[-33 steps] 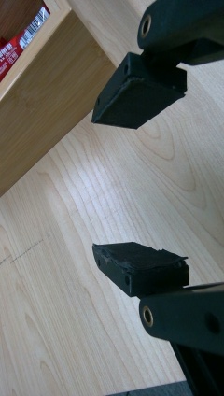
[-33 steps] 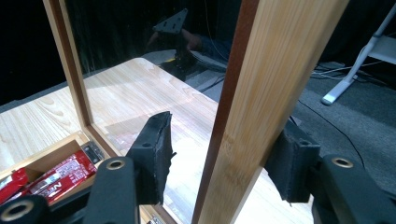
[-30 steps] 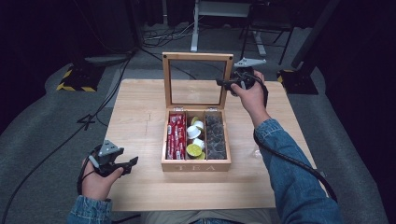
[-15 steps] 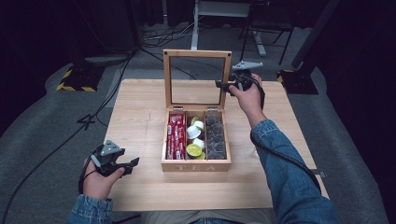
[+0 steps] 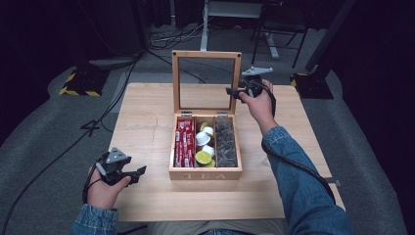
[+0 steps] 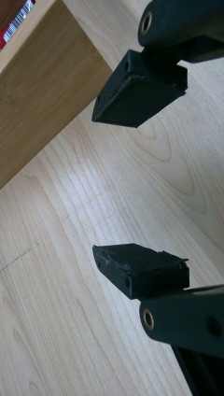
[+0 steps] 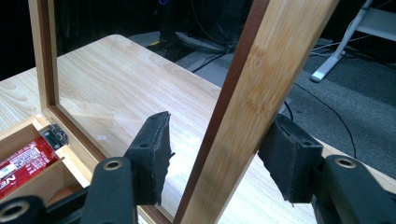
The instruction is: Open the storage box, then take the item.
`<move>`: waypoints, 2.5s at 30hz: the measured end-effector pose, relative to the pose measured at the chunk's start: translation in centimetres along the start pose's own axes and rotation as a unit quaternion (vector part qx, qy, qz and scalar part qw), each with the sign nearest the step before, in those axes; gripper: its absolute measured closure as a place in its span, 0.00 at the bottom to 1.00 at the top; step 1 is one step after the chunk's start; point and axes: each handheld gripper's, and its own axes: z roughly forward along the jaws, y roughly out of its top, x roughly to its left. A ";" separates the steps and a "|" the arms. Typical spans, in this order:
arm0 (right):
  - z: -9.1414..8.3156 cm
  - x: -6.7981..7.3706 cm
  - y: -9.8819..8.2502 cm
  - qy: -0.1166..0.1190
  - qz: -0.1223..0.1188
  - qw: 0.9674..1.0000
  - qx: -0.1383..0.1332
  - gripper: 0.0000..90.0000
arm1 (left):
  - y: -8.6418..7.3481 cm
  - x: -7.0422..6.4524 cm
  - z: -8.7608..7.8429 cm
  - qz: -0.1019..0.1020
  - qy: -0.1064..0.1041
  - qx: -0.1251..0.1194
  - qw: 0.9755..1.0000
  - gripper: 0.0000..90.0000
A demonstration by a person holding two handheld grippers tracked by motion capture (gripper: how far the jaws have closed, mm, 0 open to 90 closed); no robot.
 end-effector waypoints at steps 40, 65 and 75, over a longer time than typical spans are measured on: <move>-8.1 3.0 -1.1 0.043 -0.015 0.999 0.007 0.38 | 3.2 0.7 2.0 0.005 -0.027 0.005 1.000 0.33; -7.6 8.4 -6.0 0.119 -0.020 0.992 0.038 0.36 | 2.3 -0.4 3.8 0.032 -0.022 0.054 0.998 0.31; -5.2 9.2 -7.5 0.119 -0.029 0.990 0.070 0.37 | 1.1 -1.6 5.1 0.038 -0.028 0.073 0.996 0.35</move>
